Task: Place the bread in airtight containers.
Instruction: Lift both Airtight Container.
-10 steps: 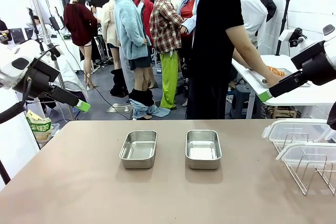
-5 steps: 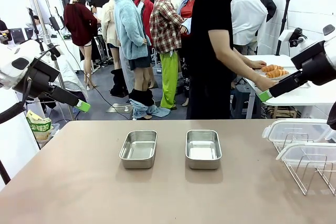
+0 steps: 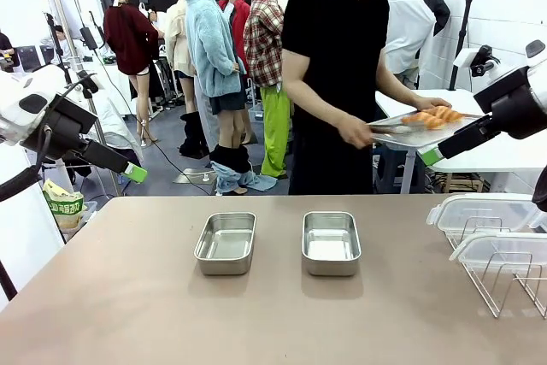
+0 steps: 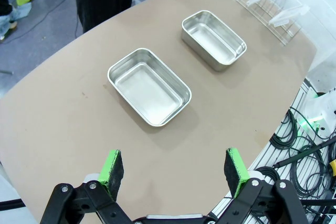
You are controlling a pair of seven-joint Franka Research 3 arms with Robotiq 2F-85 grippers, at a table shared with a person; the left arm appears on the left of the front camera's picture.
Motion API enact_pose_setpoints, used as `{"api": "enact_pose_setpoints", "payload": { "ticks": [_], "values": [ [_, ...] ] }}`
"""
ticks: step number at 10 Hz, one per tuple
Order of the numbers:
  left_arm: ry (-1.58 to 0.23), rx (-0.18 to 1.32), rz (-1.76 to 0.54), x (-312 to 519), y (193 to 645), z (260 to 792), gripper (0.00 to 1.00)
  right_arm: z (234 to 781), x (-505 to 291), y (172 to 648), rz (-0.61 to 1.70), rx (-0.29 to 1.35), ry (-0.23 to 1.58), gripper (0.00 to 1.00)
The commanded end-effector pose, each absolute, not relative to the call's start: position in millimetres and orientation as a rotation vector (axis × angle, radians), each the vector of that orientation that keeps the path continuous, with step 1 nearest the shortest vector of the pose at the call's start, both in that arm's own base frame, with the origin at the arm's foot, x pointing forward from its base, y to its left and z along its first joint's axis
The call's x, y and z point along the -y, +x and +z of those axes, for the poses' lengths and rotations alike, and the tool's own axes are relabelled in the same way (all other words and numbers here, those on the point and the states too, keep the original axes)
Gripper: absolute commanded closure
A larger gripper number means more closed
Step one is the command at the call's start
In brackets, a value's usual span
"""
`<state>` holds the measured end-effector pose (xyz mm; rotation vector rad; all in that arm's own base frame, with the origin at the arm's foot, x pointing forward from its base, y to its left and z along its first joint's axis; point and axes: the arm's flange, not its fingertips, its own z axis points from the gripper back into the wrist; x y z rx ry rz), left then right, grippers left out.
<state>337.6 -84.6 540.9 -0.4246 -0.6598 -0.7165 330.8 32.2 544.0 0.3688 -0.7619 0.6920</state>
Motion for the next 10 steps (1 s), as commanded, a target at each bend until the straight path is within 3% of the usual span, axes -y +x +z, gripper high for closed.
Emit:
{"api": "enact_pose_setpoints", "payload": {
  "ticks": [1, 10],
  "values": [
    [-0.423, 0.660, -0.727, 81.9, 337.1, 541.8, 0.00, 544.0, -33.4, 331.1, 0.697, 0.767, 0.386, 0.00],
    [-0.423, 0.660, -0.727, 81.9, 337.1, 541.8, 0.00, 544.0, -33.4, 331.1, 0.697, 0.767, 0.386, 0.00]
  ]
}}
